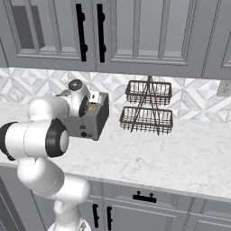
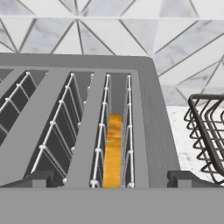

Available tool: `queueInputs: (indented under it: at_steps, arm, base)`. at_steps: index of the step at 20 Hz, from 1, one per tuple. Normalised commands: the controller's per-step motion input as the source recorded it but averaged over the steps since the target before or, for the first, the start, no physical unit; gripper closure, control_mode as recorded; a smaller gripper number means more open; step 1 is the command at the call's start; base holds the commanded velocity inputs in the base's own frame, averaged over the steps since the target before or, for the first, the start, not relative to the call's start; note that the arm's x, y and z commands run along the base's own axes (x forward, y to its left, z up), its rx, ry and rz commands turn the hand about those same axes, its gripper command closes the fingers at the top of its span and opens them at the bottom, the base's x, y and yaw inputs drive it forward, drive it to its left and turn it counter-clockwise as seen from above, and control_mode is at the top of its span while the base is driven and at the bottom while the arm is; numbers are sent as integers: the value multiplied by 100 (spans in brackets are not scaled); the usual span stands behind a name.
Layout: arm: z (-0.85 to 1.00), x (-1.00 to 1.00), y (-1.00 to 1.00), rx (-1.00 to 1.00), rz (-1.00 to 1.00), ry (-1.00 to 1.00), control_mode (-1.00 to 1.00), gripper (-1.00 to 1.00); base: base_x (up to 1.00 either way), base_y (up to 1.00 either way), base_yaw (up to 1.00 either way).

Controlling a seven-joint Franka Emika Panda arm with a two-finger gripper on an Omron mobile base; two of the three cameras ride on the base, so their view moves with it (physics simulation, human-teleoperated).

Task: Start the toaster. Once the lever pops up, take the bread to the plate on the dining counter.

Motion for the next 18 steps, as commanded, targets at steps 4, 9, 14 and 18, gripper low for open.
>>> queueInputs:
  at_steps: [4, 9, 14, 18]
  arm:
    - [0, 0, 0, 0, 0, 0, -100, -100]
    - [0, 0, 0, 0, 0, 0, -100, -100]
    - [0, 0, 0, 0, 0, 0, -100, -100]
    - [0, 0, 0, 0, 0, 0, -100, -100]
  base:
    - [0, 0, 0]
    - [0, 0, 0]
    - [0, 0, 0]
    - [0, 0, 0]
